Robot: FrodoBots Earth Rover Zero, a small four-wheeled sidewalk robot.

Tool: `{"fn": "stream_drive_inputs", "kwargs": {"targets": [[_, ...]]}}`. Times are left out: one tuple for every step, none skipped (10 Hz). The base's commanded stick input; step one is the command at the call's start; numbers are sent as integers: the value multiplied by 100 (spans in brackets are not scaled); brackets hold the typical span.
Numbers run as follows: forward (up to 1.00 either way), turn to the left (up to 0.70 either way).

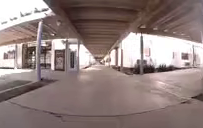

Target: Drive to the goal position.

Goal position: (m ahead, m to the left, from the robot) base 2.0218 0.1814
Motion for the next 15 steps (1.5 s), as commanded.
{"fn": "stream_drive_inputs", "kwargs": {"targets": [[70,0],[70,0],[70,0],[70,0],[70,0],[70,0],[70,0],[70,0],[70,0],[70,0],[70,0],[70,0],[70,0],[70,0],[70,1]]}}
